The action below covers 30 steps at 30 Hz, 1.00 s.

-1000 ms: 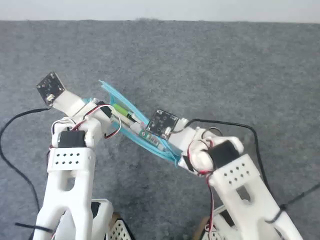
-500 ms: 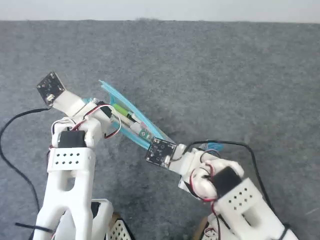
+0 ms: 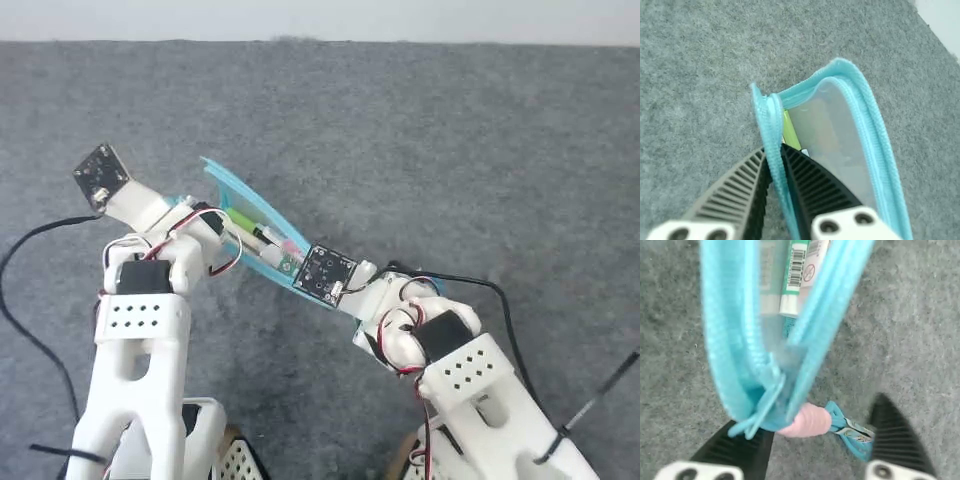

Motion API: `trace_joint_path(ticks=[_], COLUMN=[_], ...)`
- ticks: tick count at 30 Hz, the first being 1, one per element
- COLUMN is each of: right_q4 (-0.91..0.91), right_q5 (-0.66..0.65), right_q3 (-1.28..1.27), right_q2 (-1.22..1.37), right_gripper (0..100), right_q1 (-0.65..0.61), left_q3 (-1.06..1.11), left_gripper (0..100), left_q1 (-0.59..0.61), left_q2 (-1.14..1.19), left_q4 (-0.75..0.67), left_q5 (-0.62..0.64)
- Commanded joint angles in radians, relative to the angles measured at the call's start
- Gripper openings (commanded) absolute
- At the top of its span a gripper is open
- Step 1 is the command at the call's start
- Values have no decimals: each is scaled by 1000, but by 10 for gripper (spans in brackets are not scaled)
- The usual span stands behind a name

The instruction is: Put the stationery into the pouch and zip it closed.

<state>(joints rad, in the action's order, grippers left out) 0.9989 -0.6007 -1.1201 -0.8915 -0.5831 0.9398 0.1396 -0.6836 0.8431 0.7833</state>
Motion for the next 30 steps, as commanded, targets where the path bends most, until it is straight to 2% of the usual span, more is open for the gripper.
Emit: trace_joint_path(ticks=[1, 2, 8, 13, 21, 30], right_q4=[33, 56, 228, 317, 288, 208], right_q5=[6, 34, 44, 48, 77, 138], right_q3=[72, 103, 376, 617, 821, 1028], right_q2=[-36, -53, -133, -59, 243, 549], right_gripper=[49, 4, 9, 8, 8, 8], right_q1=[35, 53, 102, 99, -50, -61], left_q3=[-16, -12, 4, 22, 27, 44], left_gripper=[9, 9, 9, 9, 9, 9], left_q1=[-52, -60, -101, -157, -290, -345], left_q2=[-6, -6, -6, -6, -6, -6], left_q4=[-34, -34, -29, -26, 31, 49], left_q5=[6, 6, -51, -109, -198, -258])
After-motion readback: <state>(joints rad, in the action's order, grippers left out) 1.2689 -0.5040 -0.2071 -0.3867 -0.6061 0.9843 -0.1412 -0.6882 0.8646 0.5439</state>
